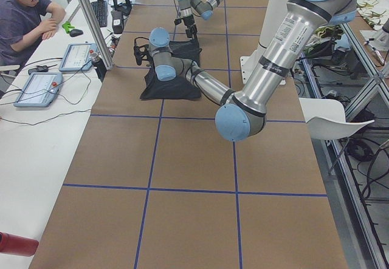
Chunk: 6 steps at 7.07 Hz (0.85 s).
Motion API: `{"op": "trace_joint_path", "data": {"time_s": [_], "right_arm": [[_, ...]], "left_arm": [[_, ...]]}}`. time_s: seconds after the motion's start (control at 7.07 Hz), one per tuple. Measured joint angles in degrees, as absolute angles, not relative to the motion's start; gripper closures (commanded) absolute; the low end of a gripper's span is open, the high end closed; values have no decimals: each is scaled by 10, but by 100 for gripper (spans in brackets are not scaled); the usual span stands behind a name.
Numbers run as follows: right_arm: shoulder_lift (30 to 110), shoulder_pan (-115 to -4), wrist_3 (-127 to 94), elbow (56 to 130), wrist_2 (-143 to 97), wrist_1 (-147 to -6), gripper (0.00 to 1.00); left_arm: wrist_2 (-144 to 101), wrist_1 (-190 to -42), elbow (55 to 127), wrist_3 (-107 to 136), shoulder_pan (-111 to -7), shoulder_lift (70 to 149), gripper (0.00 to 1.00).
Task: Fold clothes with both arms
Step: 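Lower the right gripper onto the folded shirt edge nearest it and grasp, then drag the grasped edge toward the robot with the right gripper, rotating the shirt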
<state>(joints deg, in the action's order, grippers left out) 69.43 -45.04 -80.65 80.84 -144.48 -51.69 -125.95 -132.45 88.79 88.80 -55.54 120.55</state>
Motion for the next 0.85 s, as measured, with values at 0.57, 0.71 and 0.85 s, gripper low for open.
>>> {"op": "trace_joint_path", "data": {"time_s": [0.57,0.71,0.85], "right_arm": [[698,-447,-837,825,-1444,-516,100],[713,-447,-837,850,-1454,-515,100],[734,-446,-838,884,-1480,-515,100]], "left_arm": [[-1259,-1325,889,888,-556,1206,0],[-1259,-1325,891,888,-557,1206,0],[-1259,-1325,893,888,-557,1206,0]]}}
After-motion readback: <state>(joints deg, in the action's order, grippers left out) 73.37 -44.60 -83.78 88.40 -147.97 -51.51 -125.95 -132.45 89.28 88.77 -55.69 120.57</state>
